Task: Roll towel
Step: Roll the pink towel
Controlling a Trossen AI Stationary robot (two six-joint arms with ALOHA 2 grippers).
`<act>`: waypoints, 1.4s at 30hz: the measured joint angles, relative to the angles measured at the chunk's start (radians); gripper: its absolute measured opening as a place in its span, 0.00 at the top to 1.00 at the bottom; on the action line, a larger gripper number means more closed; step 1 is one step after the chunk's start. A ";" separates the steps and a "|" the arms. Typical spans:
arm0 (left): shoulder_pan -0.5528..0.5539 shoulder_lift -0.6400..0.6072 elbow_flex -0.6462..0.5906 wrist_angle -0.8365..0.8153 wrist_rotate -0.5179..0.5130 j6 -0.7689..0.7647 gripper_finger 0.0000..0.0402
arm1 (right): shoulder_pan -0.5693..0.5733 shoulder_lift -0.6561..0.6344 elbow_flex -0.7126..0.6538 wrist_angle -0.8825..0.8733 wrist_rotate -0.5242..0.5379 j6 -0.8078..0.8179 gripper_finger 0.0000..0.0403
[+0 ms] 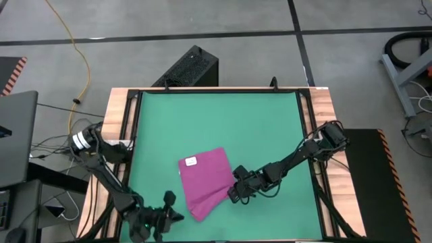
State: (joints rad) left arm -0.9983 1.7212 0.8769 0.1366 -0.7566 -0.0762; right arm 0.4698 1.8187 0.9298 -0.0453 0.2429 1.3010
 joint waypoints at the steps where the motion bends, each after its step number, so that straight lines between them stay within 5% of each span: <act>1: -0.001 0.017 0.030 -0.003 -0.019 0.038 0.94 | 0.001 0.000 -0.001 0.000 0.008 0.000 0.95; 11: 0.035 0.281 0.359 -0.292 0.034 0.278 0.65 | 0.018 0.002 -0.001 0.008 0.022 0.000 0.95; 19: 0.038 0.442 0.518 -0.420 -0.143 0.340 0.48 | 0.033 0.002 -0.002 0.008 0.030 0.000 0.95; 25: 0.068 0.437 0.510 -0.491 -0.142 0.271 0.48 | 0.034 0.002 -0.002 0.008 0.030 -0.003 0.95; 35: 0.149 0.435 0.509 -0.569 0.004 0.141 0.49 | 0.035 0.002 -0.002 0.008 0.041 -0.003 0.95; 42: 0.155 0.438 0.508 -0.595 0.030 0.055 0.74 | 0.035 0.002 -0.002 0.018 0.045 -0.015 0.95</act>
State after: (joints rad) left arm -0.8438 2.1590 1.3849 -0.4581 -0.7266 -0.0209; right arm 0.5045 1.8206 0.9274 -0.0269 0.2882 1.2860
